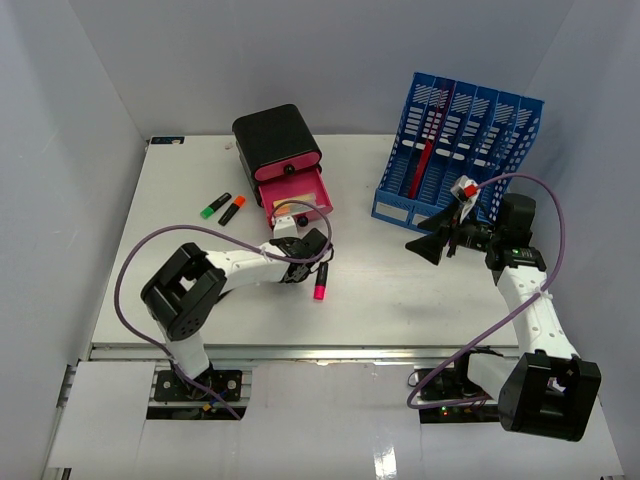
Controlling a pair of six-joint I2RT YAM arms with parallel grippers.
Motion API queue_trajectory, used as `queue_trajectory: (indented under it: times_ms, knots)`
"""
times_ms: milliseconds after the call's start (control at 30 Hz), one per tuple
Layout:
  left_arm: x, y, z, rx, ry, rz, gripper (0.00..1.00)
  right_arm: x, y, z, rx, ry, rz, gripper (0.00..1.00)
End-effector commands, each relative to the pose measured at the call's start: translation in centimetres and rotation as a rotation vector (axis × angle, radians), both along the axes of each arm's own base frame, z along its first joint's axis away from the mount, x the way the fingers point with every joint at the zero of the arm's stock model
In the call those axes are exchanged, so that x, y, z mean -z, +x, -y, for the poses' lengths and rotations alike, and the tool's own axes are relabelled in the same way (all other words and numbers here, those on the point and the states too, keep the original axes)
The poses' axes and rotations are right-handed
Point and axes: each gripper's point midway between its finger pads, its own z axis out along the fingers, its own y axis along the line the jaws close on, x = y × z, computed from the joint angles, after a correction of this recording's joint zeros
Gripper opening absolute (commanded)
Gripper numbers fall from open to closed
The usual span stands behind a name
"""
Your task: Organize the desk
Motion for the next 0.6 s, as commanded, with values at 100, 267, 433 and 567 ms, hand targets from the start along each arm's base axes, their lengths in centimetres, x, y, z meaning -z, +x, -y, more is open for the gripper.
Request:
queue_trajectory:
  times_ms: [100,267,433,567]
  knots:
    - [0.6,-3.4,-1.1,0.040,-0.078,-0.064,0.19,-0.4,-0.2,0.0,-0.019,0.018,0.018,0.83]
    - [-3.6,-3.8,2.2,0.286,-0.206,-0.023,0.10,-0.4,-0.2,0.0,-0.020,0.021,0.015,0.83]
    - [-10.7,-3.8,4.6,0.783,-0.142,0.124,0.07,-0.4,-0.1,0.1,-0.018,0.022,0.017,0.83]
    - [-14.2,-2.7,4.5,0.999,0.030,0.211,0.05,-0.4,-0.2,0.1,-0.022,0.025,0.014,0.83]
